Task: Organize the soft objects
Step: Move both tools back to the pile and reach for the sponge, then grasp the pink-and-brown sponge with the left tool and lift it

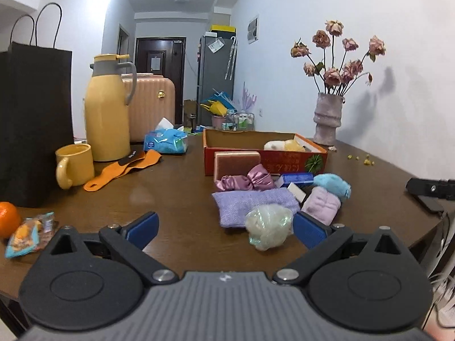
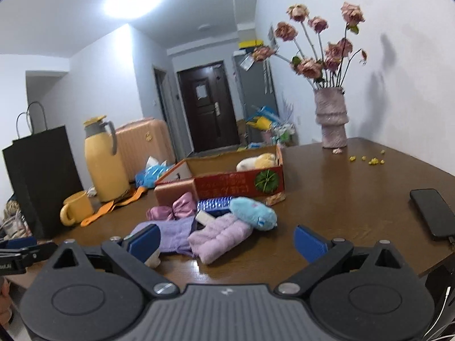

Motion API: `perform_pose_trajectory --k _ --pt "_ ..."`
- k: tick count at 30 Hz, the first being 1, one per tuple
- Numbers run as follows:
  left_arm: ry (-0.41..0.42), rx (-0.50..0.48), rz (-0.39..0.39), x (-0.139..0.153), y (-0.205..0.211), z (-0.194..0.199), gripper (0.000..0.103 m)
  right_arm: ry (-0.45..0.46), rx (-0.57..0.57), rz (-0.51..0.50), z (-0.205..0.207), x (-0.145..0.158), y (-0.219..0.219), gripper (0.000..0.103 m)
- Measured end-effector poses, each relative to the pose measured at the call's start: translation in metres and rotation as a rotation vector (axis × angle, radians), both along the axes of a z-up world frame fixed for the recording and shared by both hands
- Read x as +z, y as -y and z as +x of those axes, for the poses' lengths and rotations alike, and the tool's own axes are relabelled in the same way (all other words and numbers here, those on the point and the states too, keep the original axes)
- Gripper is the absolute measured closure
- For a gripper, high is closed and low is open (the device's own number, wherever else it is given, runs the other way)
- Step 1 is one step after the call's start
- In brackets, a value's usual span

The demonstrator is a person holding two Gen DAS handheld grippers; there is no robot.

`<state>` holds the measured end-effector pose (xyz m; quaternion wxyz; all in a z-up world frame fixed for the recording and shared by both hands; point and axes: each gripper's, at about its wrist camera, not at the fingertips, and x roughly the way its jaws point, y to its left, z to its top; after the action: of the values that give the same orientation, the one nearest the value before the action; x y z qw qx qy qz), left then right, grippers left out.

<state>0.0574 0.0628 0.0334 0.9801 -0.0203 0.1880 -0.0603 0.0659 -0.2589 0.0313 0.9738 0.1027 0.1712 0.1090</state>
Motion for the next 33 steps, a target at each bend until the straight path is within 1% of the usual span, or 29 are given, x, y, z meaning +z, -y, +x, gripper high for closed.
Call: perform_pose_trajectory --k 2,4,5,7,9,10,11,12,14,15,16,18,19,20,21,23,25,27,28,29,31,33 --pt "-0.012 -0.007 -0.009 -0.001 0.000 0.011 0.000 -0.005 0.022 0.008 0.004 -0.003 -0.004 0.003" --pt "-0.025 -0.007 -0.006 -0.004 -0.001 0.026 0.001 -0.029 0.050 0.004 0.016 -0.008 -0.010 0.004" --pt "-0.030 -0.002 -0.014 -0.004 -0.003 0.038 0.001 -0.041 0.069 0.010 0.025 -0.010 -0.013 0.004" --pt "-0.036 -0.002 -0.042 -0.003 -0.007 0.062 0.002 -0.067 0.112 0.054 0.050 -0.011 -0.018 0.006" --pt "-0.047 0.009 -0.062 -0.001 -0.011 0.096 0.009 -0.095 0.137 0.093 0.078 -0.011 -0.023 0.012" --pt "-0.052 0.004 -0.067 0.001 -0.012 0.113 0.011 -0.109 0.148 0.099 0.096 -0.009 -0.028 0.018" --pt "-0.058 -0.002 -0.071 0.003 -0.014 0.131 0.016 -0.120 0.153 0.099 0.112 -0.007 -0.033 0.024" --pt "-0.068 0.001 -0.074 0.005 -0.014 0.148 0.023 -0.129 0.156 0.095 0.129 -0.005 -0.038 0.026" --pt "-0.092 -0.013 -0.101 0.009 -0.016 0.184 0.028 -0.137 0.175 0.073 0.165 -0.001 -0.053 0.032" --pt "-0.110 -0.023 -0.127 0.011 -0.017 0.202 0.030 -0.140 0.184 0.062 0.182 0.001 -0.059 0.032" --pt "-0.129 -0.035 -0.149 0.010 -0.019 0.218 0.032 -0.141 0.197 0.057 0.198 0.003 -0.065 0.033" --pt "-0.200 -0.040 -0.192 0.007 -0.023 0.258 0.040 -0.156 0.222 0.074 0.236 0.006 -0.076 0.039" --pt "-0.222 -0.048 -0.207 0.005 -0.023 0.272 0.042 -0.173 0.237 0.088 0.255 0.006 -0.081 0.042" --pt "-0.252 -0.054 -0.231 0.001 -0.025 0.290 0.048 -0.197 0.251 0.107 0.277 0.004 -0.086 0.046" --pt "-0.283 -0.045 -0.247 -0.003 -0.026 0.304 0.054 -0.220 0.252 0.119 0.294 0.002 -0.090 0.048" --pt "-0.330 -0.057 -0.278 -0.013 -0.029 0.327 0.060 -0.272 0.264 0.142 0.326 -0.006 -0.098 0.055" --pt "-0.372 -0.070 -0.308 -0.023 -0.030 0.340 0.067 -0.319 0.261 0.159 0.347 -0.015 -0.104 0.058" --pt "-0.381 -0.085 -0.354 -0.029 -0.034 0.345 0.071 -0.363 0.271 0.173 0.360 -0.025 -0.109 0.064" --pt "-0.382 -0.088 -0.366 -0.030 -0.035 0.346 0.071 -0.375 0.283 0.192 0.363 -0.030 -0.109 0.067" --pt "-0.386 -0.090 -0.374 -0.030 -0.036 0.346 0.072 -0.373 0.292 0.210 0.364 -0.032 -0.109 0.071" --pt "-0.401 -0.080 -0.394 -0.029 -0.036 0.346 0.072 -0.372 0.298 0.213 0.365 -0.033 -0.110 0.072" --pt "-0.389 -0.082 -0.401 -0.022 -0.033 0.341 0.073 -0.347 0.295 0.206 0.358 -0.026 -0.110 0.073"
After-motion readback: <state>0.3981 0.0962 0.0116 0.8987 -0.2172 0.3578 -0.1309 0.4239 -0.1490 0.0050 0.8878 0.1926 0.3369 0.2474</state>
